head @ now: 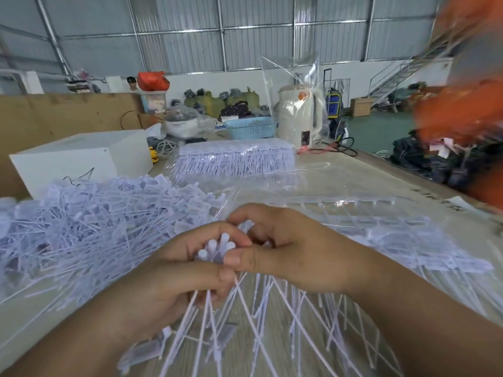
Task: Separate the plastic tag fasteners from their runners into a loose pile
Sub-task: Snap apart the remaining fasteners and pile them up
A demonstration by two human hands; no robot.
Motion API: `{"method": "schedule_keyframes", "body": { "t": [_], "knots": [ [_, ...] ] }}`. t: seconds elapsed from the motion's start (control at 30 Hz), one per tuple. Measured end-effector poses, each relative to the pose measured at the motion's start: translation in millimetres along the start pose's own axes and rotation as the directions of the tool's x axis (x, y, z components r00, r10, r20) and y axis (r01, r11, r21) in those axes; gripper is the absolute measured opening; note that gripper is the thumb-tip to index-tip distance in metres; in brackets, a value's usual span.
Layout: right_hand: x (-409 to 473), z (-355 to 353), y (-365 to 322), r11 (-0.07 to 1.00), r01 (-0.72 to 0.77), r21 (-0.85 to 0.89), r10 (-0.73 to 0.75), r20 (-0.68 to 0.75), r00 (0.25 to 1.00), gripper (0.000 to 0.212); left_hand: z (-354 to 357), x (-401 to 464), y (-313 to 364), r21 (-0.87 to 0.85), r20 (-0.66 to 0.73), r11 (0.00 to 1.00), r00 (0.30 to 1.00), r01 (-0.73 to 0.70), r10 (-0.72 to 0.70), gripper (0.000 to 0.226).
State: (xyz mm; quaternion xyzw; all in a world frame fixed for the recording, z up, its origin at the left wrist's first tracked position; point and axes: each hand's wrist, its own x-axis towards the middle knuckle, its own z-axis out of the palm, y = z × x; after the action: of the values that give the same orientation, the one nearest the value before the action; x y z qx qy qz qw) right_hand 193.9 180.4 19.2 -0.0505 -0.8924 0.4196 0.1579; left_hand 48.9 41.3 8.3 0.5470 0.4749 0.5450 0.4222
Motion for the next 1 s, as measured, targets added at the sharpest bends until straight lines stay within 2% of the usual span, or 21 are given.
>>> {"method": "schedule_keyframes", "body": {
  "t": [0.03,0.13,0.23,0.3,0.33,0.4,0.43,0.47,0.5,0.57,0.6,0.67,0.73,0.77,0.83,0.9,0.93,1.0],
  "knots": [
    [0,-1,-1,0.999,-0.007,-0.047,0.007,0.005,1.000,0.025,-1,0,0,0.023,-0.017,1.000,1.000,0.002,-0.002,0.021],
    [0,-10,0,0.995,-0.063,-0.073,0.068,0.066,0.996,0.047,-3,1,-1,0.171,-0.137,0.985,0.990,0.001,0.023,0.025],
    [1,-10,2,0.994,-0.045,-0.102,0.047,0.013,0.999,0.040,-1,5,-4,0.209,-0.288,0.978,0.956,0.005,0.057,0.035],
    [5,-2,0,0.984,-0.054,-0.171,0.033,-0.124,0.992,0.037,4,10,-7,0.261,-0.416,0.965,0.901,-0.009,0.121,0.037],
    [7,0,1,0.984,-0.076,-0.162,0.035,-0.242,0.970,0.037,5,11,-10,0.306,-0.489,0.952,0.856,-0.008,0.165,0.037],
    [9,-4,5,0.995,-0.101,-0.016,0.077,-0.536,0.841,0.042,3,12,-13,0.347,-0.581,0.938,0.789,0.016,0.201,0.037],
    [8,-11,4,0.996,-0.081,0.040,0.088,-0.627,0.774,0.043,2,11,-13,0.321,-0.602,0.947,0.778,0.025,0.183,0.039],
    [6,-18,3,0.996,-0.058,0.068,0.088,-0.652,0.753,0.043,0,10,-12,0.271,-0.605,0.962,0.781,0.022,0.153,0.042],
    [3,-22,3,0.996,-0.044,0.083,0.085,-0.600,0.796,0.041,-3,10,-10,0.214,-0.597,0.977,0.792,0.008,0.125,0.042],
    [-1,-18,1,0.995,-0.030,0.093,0.060,-0.335,0.940,0.024,-5,9,-6,0.131,-0.545,0.991,0.834,-0.026,0.094,0.033],
    [-1,-11,0,0.997,-0.027,0.079,0.042,-0.193,0.980,0.019,-4,9,-5,0.127,-0.505,0.991,0.858,-0.033,0.093,0.024],
    [0,1,1,0.999,0.001,0.036,0.000,-0.023,1.000,0.029,0,9,-3,0.172,-0.400,0.985,0.913,-0.008,0.078,0.010],
    [1,5,-2,0.999,0.041,0.023,-0.041,0.007,0.999,0.024,2,6,-1,0.235,-0.297,0.972,0.953,0.010,0.062,0.035],
    [1,5,-4,0.998,0.046,0.036,-0.047,0.003,0.999,0.020,1,6,2,0.271,-0.267,0.963,0.961,0.009,0.066,0.040],
    [-1,4,-9,0.999,0.023,0.046,-0.024,0.008,1.000,0.033,0,4,11,0.326,-0.201,0.945,0.978,0.023,0.046,0.036],
    [-2,2,-13,1.000,0.005,0.008,-0.006,0.023,1.000,0.061,-4,3,20,0.351,-0.118,0.935,0.993,0.047,-0.005,0.028],
    [-2,2,-16,1.000,0.007,-0.019,-0.006,0.031,1.000,0.067,-6,2,25,0.360,-0.082,0.932,0.996,0.054,-0.026,0.027],
    [-2,2,-24,0.997,0.029,-0.067,-0.027,0.041,0.999,0.062,-8,2,34,0.386,-0.048,0.921,0.998,0.053,-0.038,0.026]
  ]
}}
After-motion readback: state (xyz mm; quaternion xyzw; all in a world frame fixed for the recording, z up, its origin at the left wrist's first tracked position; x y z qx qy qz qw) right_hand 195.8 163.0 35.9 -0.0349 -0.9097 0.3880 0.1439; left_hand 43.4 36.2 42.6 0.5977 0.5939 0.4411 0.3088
